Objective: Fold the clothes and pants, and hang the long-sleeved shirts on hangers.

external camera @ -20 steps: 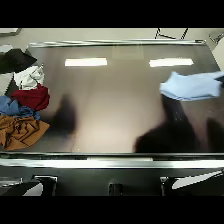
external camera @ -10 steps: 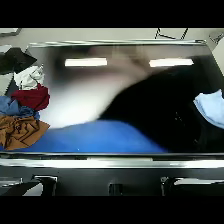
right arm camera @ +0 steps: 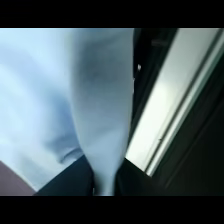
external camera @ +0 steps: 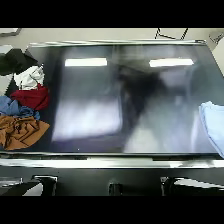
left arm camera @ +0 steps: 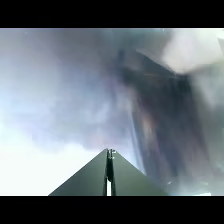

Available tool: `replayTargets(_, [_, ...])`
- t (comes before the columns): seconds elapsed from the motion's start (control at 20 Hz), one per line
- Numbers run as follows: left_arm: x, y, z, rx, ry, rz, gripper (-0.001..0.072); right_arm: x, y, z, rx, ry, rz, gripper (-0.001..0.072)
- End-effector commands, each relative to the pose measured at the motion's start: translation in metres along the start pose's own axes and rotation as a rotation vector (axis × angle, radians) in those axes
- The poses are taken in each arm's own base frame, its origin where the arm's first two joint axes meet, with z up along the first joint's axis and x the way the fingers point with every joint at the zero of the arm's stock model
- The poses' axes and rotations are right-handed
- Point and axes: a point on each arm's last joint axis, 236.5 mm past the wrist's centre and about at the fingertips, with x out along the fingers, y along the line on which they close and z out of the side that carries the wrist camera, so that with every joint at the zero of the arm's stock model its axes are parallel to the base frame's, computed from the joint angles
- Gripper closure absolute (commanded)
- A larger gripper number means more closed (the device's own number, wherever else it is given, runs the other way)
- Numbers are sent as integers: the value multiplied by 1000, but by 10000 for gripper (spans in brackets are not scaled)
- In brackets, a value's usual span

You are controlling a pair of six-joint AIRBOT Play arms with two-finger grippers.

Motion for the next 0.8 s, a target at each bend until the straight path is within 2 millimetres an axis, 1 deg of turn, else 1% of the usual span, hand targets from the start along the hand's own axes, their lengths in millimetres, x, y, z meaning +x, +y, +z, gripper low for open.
replayTargets(0.0, [0,0,-7,0,31,0,679,14,-26,-2,-11,-12,-99,659])
replayTargets(0.05, [0,0,-7,0,30,0,678,16,-26,-1,-11,-18,-98,659])
replayTargets(0.25, [0,0,-7,0,30,0,678,29,-35,-8,-13,4,-126,659])
replayTargets(0.35, [0,0,-7,0,30,0,678,32,-36,-9,0,5,-129,658])
replayTargets(0.4, [0,0,-7,0,30,0,678,31,-35,-8,15,-1,-126,624])
replayTargets(0.45, [0,0,-7,0,29,0,679,29,-34,-9,25,3,-121,450])
replayTargets(0.5, [0,0,-7,0,28,0,679,22,-34,-11,16,13,-123,195])
replayTargets(0.55, [0,0,-6,0,24,0,679,10,-32,-10,-19,17,-123,39])
replayTargets(0.6, [0,0,-5,0,21,0,679,-8,-28,-6,-34,5,-120,20])
replayTargets(0.65, [0,0,-5,0,21,0,679,-28,-24,0,-31,-24,-113,20])
replayTargets(0.7, [0,0,-5,0,22,-1,679,-51,-18,6,-31,-55,-97,19])
replayTargets(0.75, [0,0,-5,0,22,-1,679,-80,-9,15,-35,-114,-67,19])
